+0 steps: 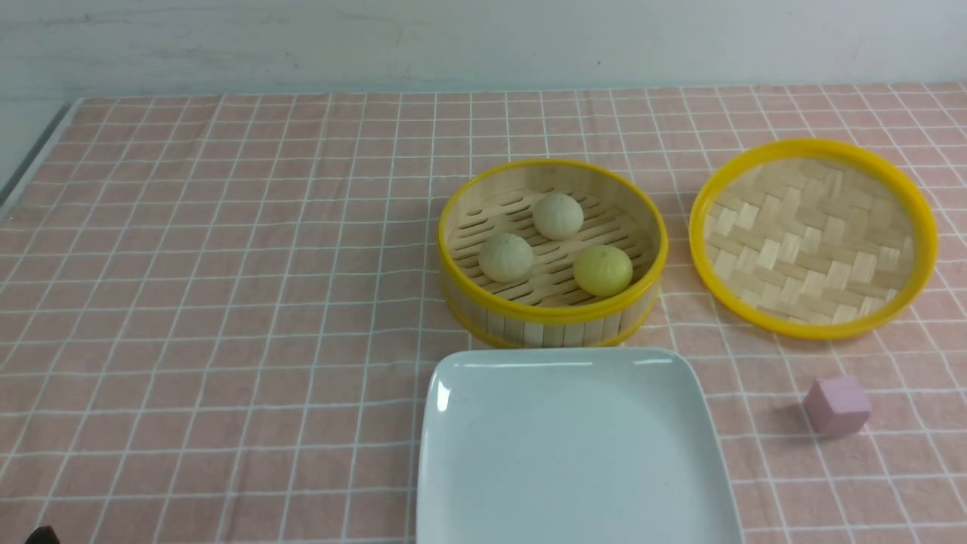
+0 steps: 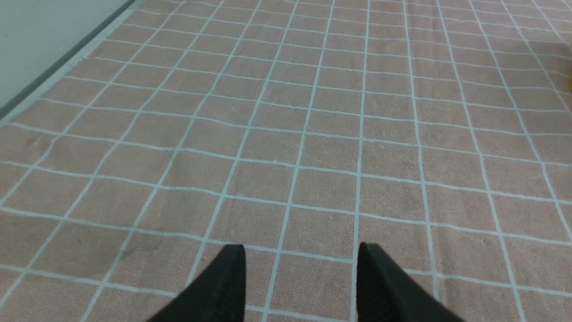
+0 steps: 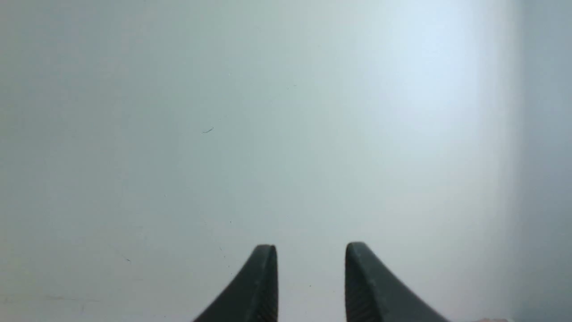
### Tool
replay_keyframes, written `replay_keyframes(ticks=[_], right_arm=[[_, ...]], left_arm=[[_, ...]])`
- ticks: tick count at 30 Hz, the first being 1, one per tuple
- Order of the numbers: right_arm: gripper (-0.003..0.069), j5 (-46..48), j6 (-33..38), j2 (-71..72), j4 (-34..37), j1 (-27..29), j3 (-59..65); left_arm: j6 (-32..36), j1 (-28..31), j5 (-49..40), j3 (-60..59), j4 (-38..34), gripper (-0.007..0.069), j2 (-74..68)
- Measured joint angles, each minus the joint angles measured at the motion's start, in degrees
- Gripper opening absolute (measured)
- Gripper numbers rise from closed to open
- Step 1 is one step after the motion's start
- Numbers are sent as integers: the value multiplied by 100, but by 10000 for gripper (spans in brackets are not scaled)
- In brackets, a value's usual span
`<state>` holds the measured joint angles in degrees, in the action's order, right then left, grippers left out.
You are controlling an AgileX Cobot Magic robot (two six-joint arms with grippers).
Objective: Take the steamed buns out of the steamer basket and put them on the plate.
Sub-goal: Use the right arm to grab the steamed stuffed bun that is closest to it
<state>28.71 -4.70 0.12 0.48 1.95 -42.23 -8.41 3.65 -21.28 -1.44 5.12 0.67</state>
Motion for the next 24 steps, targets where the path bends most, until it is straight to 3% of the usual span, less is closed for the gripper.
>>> replay_keyframes(ticks=[13,18,24], right_arm=[[241,787,0,0,354,0,0],[241,1076,88,0,820,0,0],[241,1239,849,0,1195,0,0]], left_arm=[[-7,0,46,0,35,365,0],[-403,0,997,-20,-630,365,0],[-804,0,2269,-20,-1391,365,0]])
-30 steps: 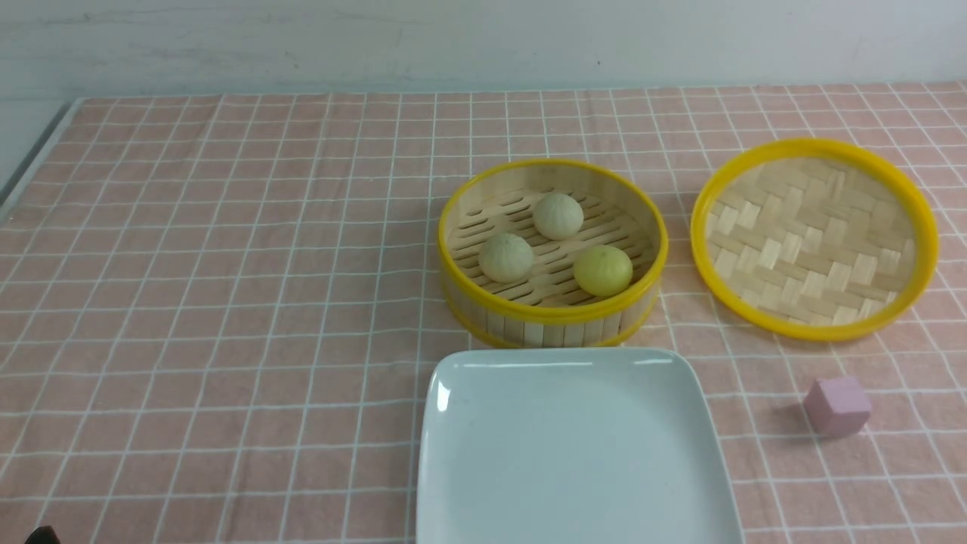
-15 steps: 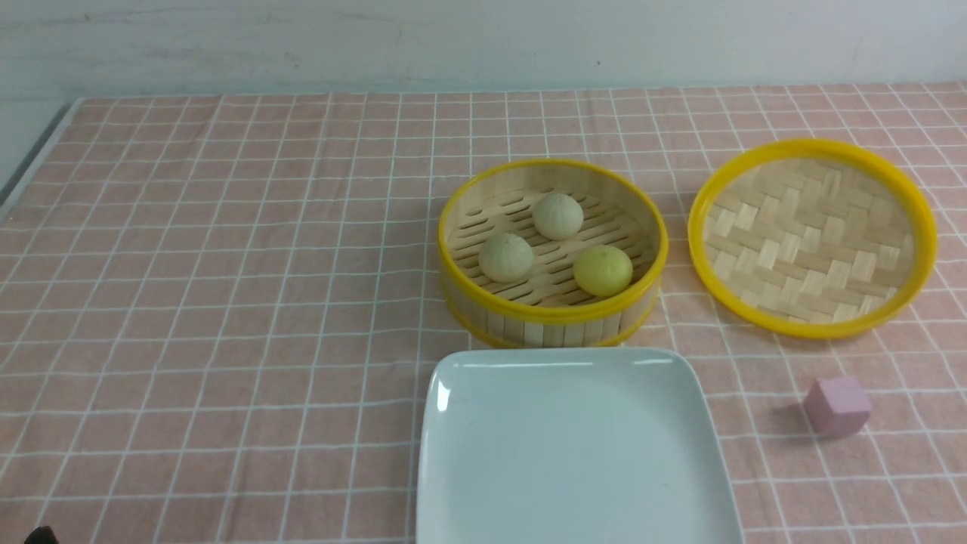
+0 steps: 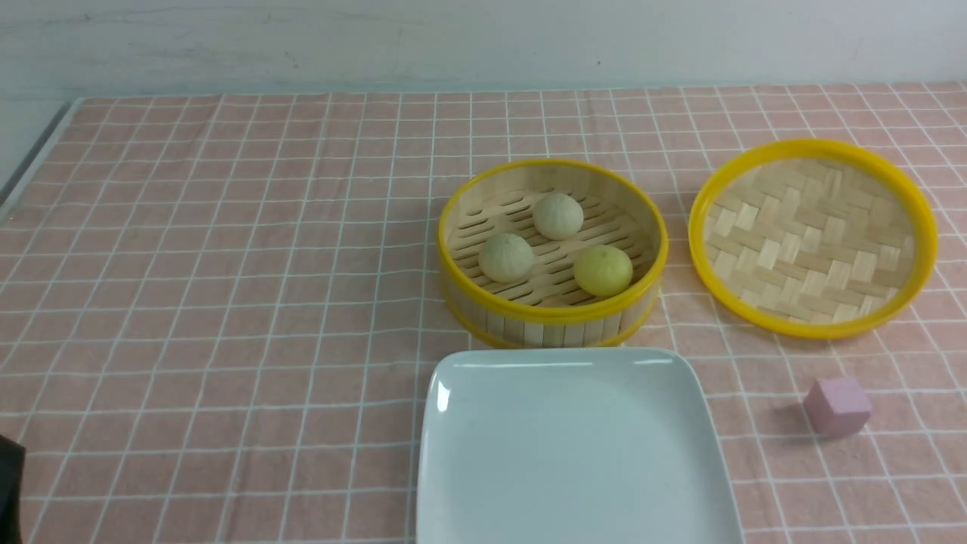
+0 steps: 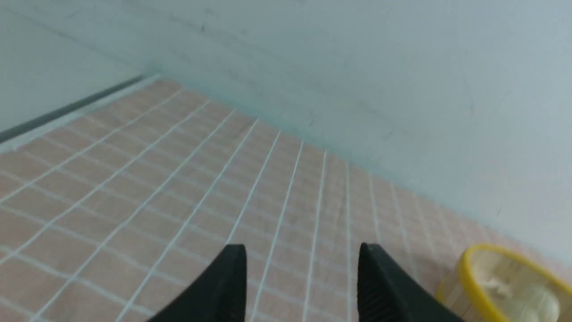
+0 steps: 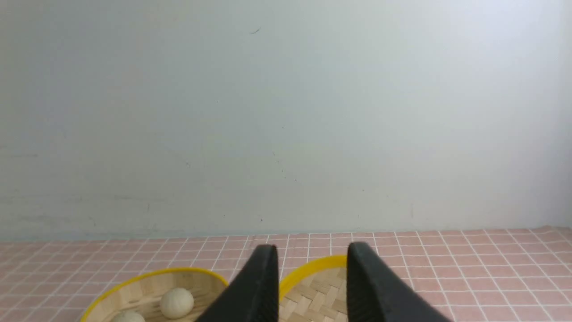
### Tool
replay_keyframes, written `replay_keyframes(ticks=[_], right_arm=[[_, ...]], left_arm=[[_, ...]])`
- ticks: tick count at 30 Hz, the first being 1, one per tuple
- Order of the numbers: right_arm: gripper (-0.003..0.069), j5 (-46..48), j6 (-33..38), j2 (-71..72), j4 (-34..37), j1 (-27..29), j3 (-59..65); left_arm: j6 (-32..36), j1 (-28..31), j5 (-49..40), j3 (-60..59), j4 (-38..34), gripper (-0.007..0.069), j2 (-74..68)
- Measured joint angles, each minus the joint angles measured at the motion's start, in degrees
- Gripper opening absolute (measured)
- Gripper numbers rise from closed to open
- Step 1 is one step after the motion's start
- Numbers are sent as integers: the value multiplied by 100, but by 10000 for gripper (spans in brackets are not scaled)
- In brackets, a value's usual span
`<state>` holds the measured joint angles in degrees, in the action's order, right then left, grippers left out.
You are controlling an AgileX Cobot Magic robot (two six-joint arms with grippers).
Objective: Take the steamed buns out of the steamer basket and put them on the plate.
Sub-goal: Use the right arm to grab the steamed stuffed bun that is closest to it
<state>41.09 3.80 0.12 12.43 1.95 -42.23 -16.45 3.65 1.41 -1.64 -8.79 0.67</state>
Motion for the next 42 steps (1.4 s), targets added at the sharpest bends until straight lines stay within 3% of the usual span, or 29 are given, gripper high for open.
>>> replay_keyframes(ticks=[8,12,15,20,24,29,32,33,34,35,37,38,39,42], right_arm=[[241,87,169,-208,486,4,-56],[241,383,490,-862,859,4,-268],[241,720,1426,-1975,1187,4,-746],[241,747,2453,-3381,1597,4,-1410],[241,742,3182,-4619,1916,4,-2017],[241,828,3795,-5939,2303,4,-2886],[241,1103,4018,-6723,2514,4,-3500],[241,1103,4018,-6766,2527,4,-3535],[241,1327,4051,-7056,2610,4,-3780],[241,1360,4057,-7137,2634,4,-3815],[241,1826,4073,-7668,2823,4,-4247],[241,1865,4073,-7668,2823,4,-4278],[241,2214,4077,-8069,2974,4,-4553],[241,2592,4061,-8607,3127,-16,-4980]], left_arm=[[-333,0,1083,0,-225,365,0],[-1141,0,607,267,-218,358,0],[-1773,0,-36,815,288,358,0],[-1913,0,-1092,1620,771,358,0],[-1683,0,-1960,2170,564,358,-115],[-129,0,-3027,2652,-742,358,-929],[1645,0,-3572,3031,-2298,353,-1687],[1794,0,-3604,3058,-2386,353,-1735],[2773,0,-3847,3284,-3062,350,-2112],[2889,0,-3878,3313,-3142,349,-2160],[4237,0,-4264,3671,-3993,347,-2780],[4237,0,-4264,3671,-3993,347,-2780],[4738,0,-4427,3871,-4352,345,-3191],[5260,0,-4626,4110,-4589,345,-3827]])
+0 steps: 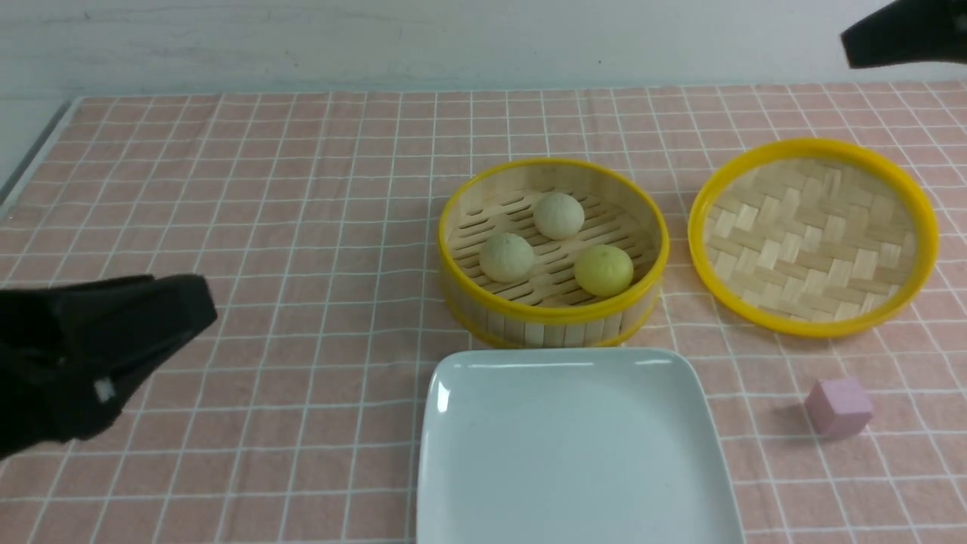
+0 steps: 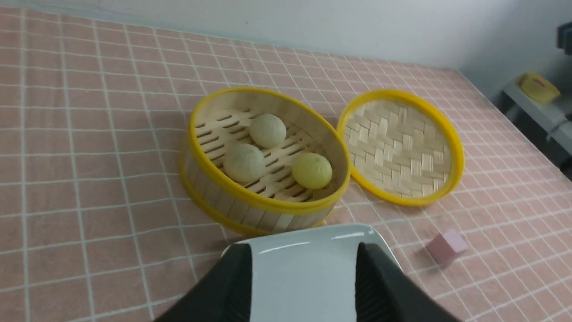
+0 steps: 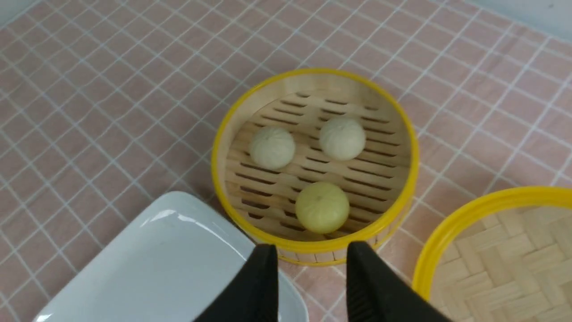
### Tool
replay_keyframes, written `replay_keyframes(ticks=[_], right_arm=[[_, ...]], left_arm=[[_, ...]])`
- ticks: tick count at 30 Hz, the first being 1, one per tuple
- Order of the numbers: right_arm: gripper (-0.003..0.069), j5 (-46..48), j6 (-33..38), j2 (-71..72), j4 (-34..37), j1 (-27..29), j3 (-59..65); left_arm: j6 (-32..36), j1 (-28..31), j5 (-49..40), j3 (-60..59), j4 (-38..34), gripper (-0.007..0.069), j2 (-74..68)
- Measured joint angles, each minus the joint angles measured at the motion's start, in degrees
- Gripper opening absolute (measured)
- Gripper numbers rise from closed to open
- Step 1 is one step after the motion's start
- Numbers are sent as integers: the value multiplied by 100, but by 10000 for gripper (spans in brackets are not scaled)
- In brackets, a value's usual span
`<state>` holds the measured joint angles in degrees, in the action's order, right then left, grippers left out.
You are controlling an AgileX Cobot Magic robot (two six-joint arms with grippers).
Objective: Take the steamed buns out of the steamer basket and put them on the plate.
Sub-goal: Use the right arm to grab the steamed stuffed bun that is closest to it
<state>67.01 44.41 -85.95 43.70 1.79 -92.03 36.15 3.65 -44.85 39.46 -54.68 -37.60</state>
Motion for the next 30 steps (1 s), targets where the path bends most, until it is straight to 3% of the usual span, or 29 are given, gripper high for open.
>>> replay_keyframes(ticks=[7,14,17,23,30], right_arm=[[244,60,-71,-1196,-286,-607,-583],[281,-98,-313,-2344,-1469,-1574,-1244],[328,-162,-733,-2890,-2145,-1940,-1673],[400,-201,-1142,-3591,-2706,-2132,-2175],[404,-5,-1298,-3906,-2755,-2138,-2218]], left_arm=[[961,0,-568,396,-91,344,-1251],[1348,0,-767,713,-140,344,-2012],[1481,0,-745,827,-36,344,-2197],[1644,0,-522,839,83,344,-2253],[1712,0,-357,839,89,344,-2253]])
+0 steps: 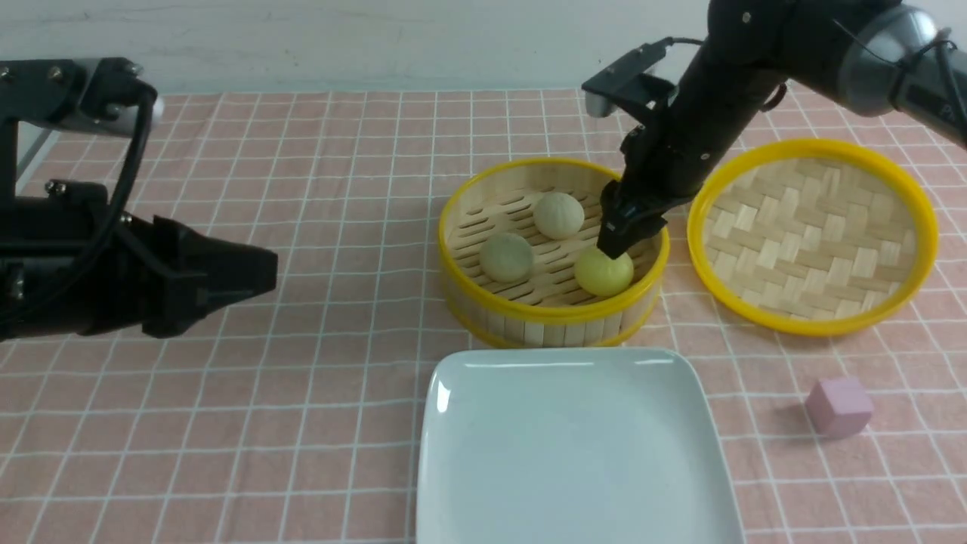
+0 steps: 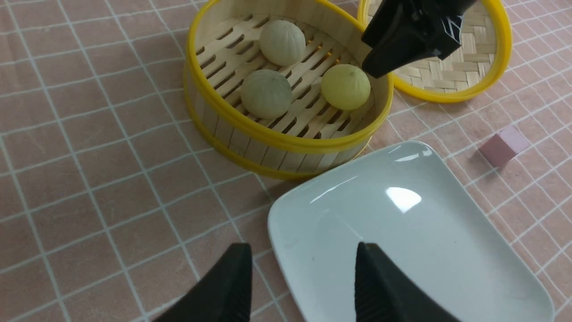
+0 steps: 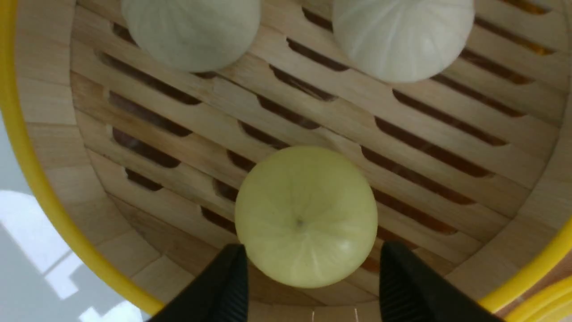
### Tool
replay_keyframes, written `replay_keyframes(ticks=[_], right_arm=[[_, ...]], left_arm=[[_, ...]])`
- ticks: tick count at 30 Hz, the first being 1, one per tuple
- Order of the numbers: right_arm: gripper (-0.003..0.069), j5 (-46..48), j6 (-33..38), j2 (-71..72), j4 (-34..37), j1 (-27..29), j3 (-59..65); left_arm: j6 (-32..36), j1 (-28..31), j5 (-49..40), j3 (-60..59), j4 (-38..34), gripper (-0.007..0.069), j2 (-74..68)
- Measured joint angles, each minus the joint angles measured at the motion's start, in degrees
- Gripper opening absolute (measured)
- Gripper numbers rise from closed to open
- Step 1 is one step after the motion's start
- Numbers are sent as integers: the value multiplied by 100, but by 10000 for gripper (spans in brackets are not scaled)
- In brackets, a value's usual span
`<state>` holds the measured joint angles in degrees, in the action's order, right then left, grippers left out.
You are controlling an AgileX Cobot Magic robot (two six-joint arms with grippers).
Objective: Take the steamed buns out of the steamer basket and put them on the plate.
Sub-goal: Use the right arm to grab the steamed stuffed bun that is closest to it, then use the right arm to put the steamed stuffed bun into the plate
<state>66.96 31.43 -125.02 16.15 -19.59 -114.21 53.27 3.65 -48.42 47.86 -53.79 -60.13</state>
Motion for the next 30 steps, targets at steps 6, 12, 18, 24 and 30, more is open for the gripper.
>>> replay_keyframes(ticks=[6,12,18,24,30], right_arm=[[401,21,0,-100,120,0,-2],[379,-21,0,-302,142,-6,-18],[222,-155,154,-368,142,-6,-41],[12,81,357,-302,136,-6,-530],[12,390,-79,382,159,-6,-1625]], left_arm=[[123,0,41,0,12,344,0],[128,0,100,0,18,344,0],[133,0,124,0,18,344,0],[133,0,150,0,18,344,0],[139,0,150,0,-21,344,0]])
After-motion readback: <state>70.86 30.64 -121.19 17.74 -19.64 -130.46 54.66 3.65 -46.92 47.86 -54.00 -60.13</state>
